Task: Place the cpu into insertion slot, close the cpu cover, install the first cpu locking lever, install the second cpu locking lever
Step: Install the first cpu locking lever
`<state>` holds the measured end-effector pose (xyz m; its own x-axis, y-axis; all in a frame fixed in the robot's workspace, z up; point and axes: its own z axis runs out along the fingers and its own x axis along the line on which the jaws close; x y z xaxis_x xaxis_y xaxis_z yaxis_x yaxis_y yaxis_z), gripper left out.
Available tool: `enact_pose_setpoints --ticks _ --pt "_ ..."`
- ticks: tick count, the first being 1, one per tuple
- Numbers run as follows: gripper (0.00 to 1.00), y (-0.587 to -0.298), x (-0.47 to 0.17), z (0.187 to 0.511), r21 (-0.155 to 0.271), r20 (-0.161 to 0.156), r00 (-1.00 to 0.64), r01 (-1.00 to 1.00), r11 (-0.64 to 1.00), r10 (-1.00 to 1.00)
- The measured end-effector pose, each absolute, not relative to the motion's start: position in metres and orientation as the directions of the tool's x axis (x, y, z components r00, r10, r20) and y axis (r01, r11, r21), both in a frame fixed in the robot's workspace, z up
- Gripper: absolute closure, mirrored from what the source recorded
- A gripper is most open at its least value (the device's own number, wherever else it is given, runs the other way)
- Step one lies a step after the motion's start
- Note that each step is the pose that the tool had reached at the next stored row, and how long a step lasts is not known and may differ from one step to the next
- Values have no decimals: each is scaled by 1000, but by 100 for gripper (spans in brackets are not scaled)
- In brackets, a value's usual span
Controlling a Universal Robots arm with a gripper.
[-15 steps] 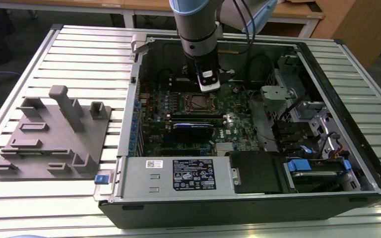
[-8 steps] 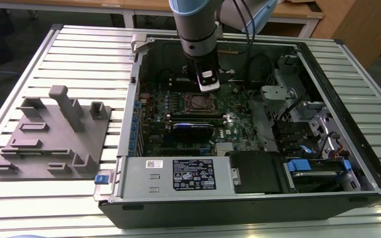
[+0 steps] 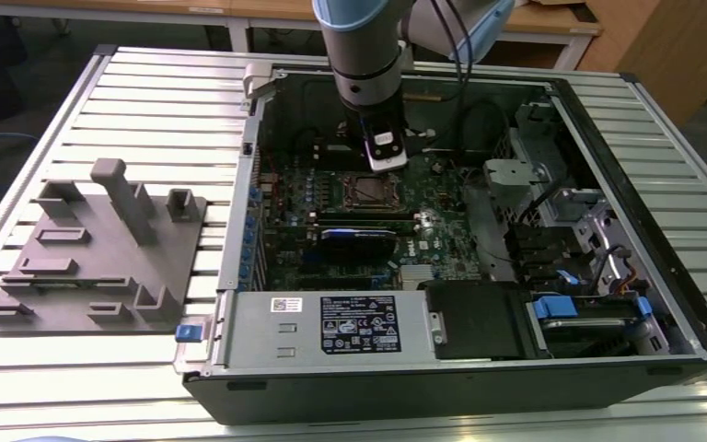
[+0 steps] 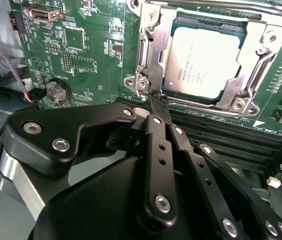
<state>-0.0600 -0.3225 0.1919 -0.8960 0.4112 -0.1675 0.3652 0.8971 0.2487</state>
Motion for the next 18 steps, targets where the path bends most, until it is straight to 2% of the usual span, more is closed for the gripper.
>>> enact_pose_setpoints --ticks 18 --pt "90 -322 -61 191 261 -163 -896 365 894 414"
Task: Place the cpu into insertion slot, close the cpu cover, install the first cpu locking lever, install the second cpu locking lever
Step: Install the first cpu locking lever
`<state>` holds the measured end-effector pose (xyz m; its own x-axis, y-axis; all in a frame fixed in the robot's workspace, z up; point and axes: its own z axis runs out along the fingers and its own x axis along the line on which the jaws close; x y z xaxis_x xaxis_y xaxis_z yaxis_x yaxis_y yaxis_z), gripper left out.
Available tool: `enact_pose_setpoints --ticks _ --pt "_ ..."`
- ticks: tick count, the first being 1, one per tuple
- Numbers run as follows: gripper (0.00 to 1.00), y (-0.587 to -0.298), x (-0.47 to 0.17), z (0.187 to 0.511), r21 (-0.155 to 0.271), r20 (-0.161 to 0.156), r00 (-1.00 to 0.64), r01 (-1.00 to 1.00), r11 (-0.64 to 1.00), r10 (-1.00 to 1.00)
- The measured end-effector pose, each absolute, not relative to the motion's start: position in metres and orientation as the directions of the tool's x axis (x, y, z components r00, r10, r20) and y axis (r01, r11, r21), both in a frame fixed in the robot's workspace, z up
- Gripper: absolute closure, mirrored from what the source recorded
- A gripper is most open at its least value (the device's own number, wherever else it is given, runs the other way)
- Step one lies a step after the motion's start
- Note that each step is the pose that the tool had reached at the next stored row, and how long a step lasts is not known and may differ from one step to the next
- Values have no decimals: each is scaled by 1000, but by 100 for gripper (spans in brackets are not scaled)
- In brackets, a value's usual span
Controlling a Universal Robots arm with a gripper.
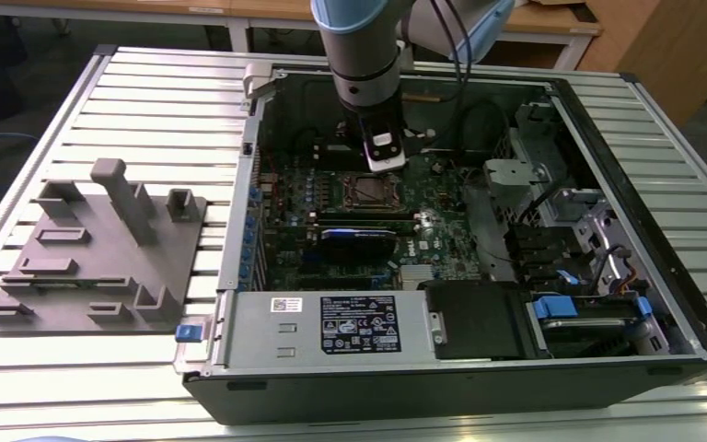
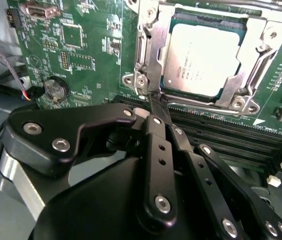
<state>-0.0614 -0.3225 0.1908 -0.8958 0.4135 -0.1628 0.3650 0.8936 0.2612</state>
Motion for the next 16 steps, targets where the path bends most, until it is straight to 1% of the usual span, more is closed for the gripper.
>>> enact_pose_setpoints --ticks 12,13,16 --pt "90 -322 -61 200 261 -163 -896 365 894 414" --pt "90 -322 -61 202 252 -167 -896 365 896 412" --pt "90 -322 -61 202 250 -168 -896 365 897 412"
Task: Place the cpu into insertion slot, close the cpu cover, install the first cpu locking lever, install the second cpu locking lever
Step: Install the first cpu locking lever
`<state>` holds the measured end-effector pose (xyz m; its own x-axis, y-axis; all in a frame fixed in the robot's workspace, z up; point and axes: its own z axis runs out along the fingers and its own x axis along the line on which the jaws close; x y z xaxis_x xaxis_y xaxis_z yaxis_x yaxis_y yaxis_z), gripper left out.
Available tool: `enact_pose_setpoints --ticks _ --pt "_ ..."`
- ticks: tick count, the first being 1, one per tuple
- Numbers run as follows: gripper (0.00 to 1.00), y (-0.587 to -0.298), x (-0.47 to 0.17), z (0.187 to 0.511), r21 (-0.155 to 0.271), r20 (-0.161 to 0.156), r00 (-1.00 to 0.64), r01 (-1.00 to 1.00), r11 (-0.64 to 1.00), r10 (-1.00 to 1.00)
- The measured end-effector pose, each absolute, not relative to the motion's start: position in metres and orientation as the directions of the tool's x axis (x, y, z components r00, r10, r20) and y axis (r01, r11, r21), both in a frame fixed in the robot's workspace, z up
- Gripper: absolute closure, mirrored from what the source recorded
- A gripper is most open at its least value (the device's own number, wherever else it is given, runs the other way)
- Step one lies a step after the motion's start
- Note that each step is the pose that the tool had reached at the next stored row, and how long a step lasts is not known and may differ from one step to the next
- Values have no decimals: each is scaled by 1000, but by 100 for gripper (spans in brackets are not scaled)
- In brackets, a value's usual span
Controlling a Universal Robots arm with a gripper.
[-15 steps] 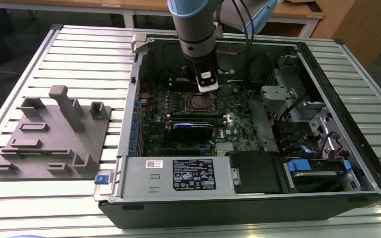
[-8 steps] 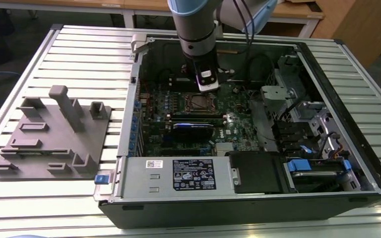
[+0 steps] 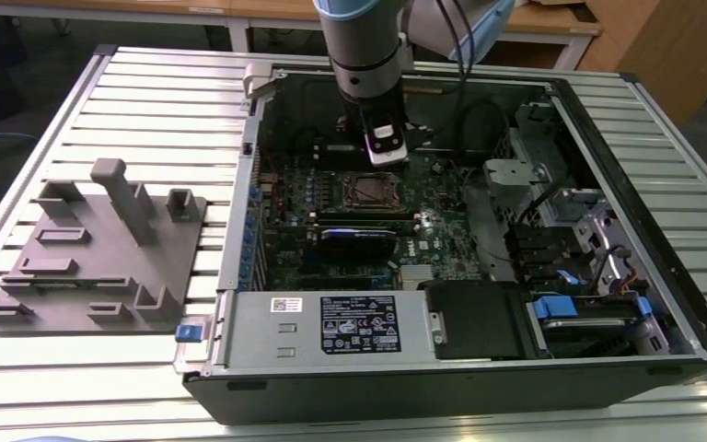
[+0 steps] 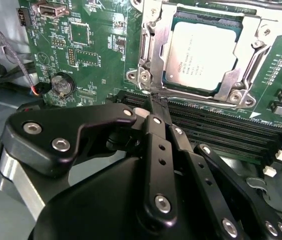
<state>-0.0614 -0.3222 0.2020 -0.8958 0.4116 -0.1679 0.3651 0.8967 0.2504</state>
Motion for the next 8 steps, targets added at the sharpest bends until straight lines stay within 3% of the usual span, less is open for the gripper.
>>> enact_pose_setpoints --ticks 8 --pt "90 -322 -61 202 208 -187 -896 365 907 403"
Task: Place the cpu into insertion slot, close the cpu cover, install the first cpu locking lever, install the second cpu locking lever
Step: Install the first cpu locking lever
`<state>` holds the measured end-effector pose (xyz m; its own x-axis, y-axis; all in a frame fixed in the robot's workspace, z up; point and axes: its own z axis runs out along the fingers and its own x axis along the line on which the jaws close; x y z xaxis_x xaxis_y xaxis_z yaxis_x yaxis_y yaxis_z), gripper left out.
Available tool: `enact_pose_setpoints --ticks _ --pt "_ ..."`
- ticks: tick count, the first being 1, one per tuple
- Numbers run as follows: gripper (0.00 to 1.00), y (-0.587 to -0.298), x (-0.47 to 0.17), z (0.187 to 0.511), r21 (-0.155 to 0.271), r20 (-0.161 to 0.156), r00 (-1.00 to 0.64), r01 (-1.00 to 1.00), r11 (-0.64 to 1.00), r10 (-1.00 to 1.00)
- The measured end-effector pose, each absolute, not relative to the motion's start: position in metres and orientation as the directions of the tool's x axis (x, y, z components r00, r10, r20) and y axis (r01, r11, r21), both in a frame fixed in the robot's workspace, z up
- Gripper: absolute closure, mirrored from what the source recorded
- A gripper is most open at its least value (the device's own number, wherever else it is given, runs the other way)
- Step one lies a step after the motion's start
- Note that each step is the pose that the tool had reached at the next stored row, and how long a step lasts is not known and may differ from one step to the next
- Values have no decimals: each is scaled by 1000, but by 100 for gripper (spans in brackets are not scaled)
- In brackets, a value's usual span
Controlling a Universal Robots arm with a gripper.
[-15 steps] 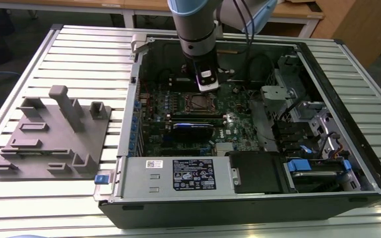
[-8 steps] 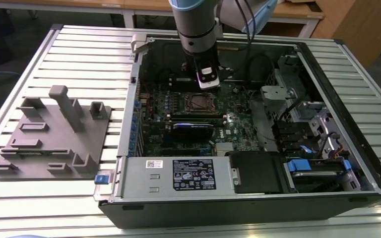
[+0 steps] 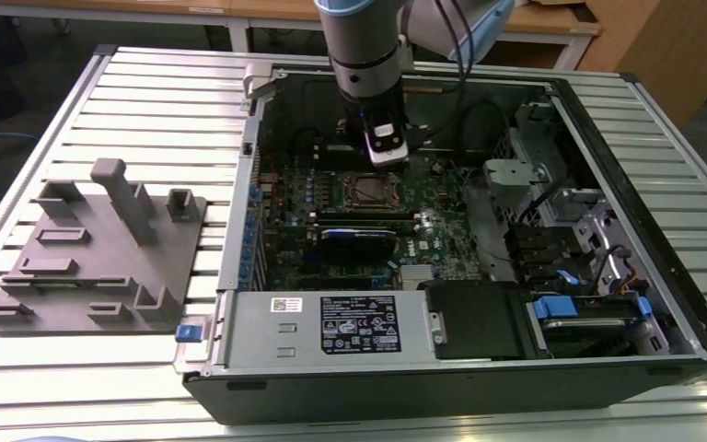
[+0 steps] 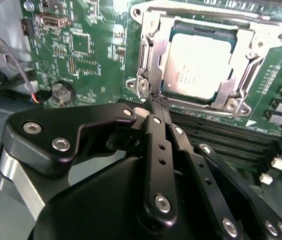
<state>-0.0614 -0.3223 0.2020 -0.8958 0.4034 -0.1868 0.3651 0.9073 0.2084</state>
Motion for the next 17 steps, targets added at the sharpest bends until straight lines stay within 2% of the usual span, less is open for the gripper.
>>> enact_pose_setpoints --ticks 5,17 --pt "90 -322 -61 202 176 -201 -896 365 914 396" --pt "90 -322 -61 208 175 -201 -896 365 914 396"
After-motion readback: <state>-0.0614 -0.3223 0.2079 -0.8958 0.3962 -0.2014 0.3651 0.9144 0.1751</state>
